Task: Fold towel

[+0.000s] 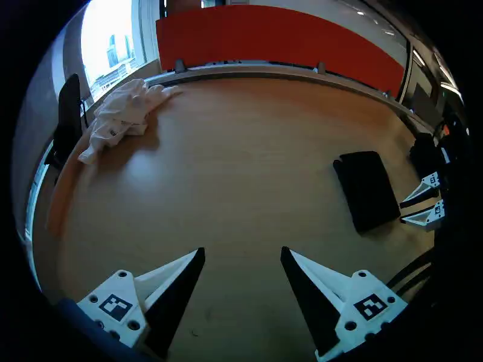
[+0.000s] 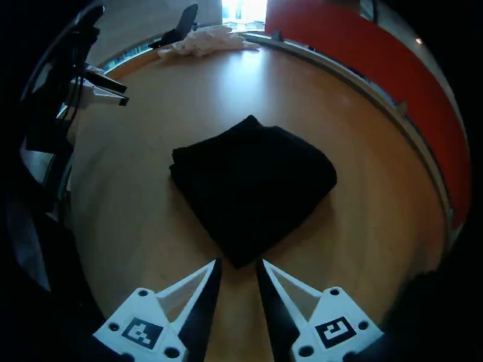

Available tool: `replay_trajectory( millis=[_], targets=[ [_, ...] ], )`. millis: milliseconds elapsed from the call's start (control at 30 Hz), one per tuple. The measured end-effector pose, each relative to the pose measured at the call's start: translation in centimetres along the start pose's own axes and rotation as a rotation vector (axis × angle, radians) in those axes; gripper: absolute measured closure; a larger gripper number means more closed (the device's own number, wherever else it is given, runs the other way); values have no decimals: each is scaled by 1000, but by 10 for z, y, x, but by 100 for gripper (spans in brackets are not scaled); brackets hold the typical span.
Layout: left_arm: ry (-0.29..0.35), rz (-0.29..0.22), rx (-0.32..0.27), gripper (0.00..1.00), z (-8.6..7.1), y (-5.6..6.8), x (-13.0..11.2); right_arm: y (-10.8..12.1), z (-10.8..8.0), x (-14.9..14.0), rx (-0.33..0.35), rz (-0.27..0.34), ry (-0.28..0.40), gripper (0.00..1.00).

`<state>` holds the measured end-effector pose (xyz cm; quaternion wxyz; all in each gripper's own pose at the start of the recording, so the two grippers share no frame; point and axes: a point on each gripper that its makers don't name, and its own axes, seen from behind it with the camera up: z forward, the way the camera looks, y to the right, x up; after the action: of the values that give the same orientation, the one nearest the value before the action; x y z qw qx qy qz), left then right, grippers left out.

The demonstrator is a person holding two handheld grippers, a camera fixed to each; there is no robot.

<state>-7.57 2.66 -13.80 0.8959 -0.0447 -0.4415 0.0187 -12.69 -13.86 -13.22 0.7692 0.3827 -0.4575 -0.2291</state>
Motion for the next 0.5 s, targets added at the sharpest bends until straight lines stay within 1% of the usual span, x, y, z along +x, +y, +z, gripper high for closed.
replay_trajectory(
  millis=[367,500],
  targets=[
    [-1,0,0,7,1,0,-1,-1,3,-8,-2,5,-18,59],
    [-2,1,-1,7,1,0,-1,0,6,-8,-6,16,-16,68]
  ],
)
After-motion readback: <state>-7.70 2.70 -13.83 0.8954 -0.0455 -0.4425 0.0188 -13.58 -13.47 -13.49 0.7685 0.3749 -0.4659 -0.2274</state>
